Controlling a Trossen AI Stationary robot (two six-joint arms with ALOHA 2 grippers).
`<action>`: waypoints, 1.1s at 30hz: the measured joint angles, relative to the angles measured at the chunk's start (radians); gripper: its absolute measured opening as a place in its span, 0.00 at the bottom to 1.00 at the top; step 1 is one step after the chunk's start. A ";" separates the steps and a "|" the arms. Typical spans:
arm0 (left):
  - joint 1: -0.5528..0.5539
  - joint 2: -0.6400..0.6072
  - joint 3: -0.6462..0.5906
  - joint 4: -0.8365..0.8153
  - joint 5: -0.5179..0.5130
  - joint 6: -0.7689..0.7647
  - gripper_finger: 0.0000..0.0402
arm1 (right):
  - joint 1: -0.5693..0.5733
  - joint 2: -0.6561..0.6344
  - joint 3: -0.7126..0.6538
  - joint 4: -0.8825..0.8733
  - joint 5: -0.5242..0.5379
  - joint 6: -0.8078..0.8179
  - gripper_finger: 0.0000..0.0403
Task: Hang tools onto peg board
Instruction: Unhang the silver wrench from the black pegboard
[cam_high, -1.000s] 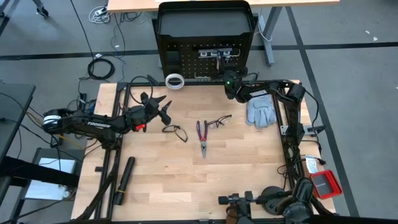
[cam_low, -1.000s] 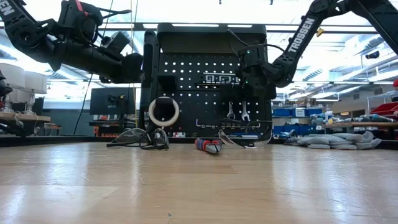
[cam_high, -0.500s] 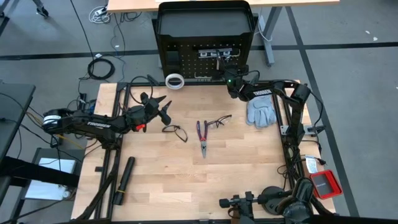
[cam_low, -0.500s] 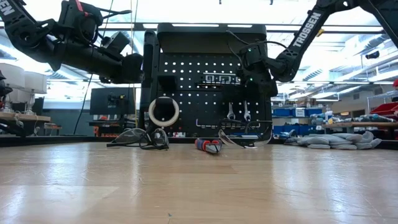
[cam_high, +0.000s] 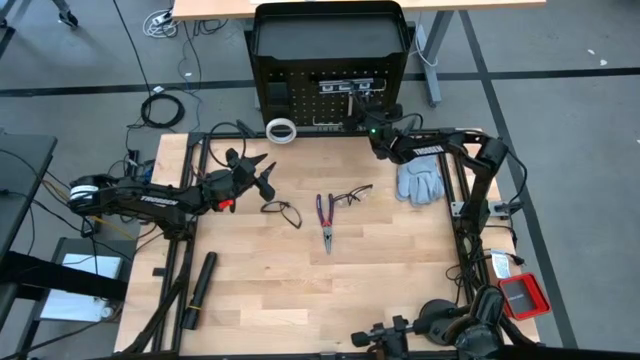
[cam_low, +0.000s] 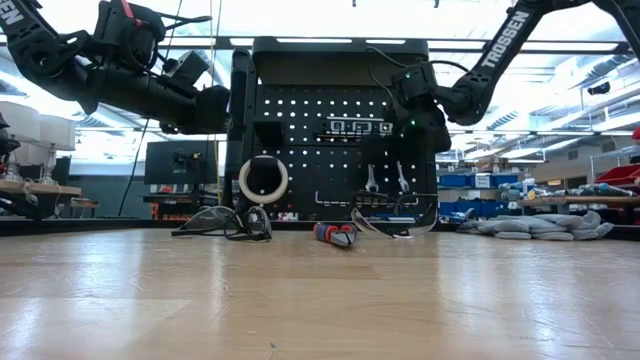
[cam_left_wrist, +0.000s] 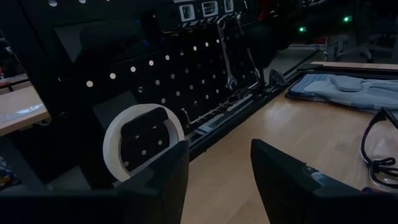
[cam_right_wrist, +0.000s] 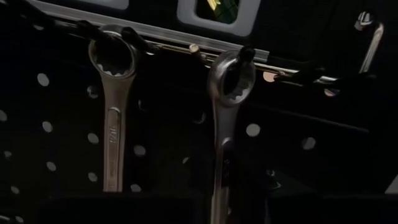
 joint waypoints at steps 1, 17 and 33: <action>0.000 0.000 0.000 0.000 0.000 0.000 0.44 | 0.005 -0.001 0.000 -0.002 0.003 0.001 0.14; 0.000 0.000 -0.001 0.001 0.000 0.000 0.44 | 0.050 -0.108 -0.001 -0.210 0.030 0.050 0.13; 0.000 0.000 -0.001 0.002 0.000 -0.002 0.44 | 0.075 -0.154 -0.001 -0.252 0.037 0.047 0.13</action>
